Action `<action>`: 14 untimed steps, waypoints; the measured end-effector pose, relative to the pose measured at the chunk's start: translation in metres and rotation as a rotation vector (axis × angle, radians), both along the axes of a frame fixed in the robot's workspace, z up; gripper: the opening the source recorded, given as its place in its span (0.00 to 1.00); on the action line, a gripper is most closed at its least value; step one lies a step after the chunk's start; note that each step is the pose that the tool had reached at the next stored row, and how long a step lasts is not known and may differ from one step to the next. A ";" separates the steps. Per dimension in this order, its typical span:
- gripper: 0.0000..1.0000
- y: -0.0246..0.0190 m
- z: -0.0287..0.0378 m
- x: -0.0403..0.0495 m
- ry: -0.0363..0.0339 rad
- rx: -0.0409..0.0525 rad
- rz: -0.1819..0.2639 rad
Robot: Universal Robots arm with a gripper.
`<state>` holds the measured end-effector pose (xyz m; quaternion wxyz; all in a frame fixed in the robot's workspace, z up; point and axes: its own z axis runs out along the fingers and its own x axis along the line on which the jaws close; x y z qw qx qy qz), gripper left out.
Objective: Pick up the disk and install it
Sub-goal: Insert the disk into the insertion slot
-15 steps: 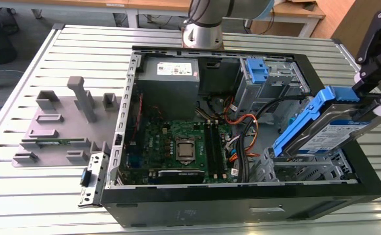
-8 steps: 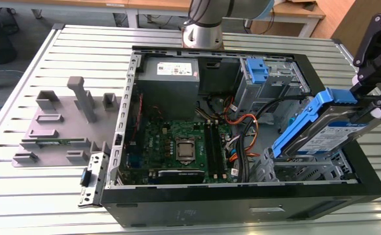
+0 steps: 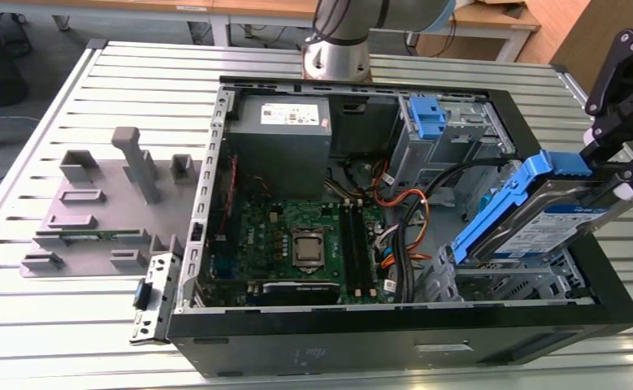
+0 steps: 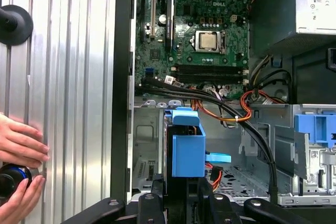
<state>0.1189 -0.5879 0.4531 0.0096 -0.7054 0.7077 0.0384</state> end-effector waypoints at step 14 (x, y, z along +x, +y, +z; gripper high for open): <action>0.35 0.0000 -0.0079 0.0001 0.0000 -0.0003 0.000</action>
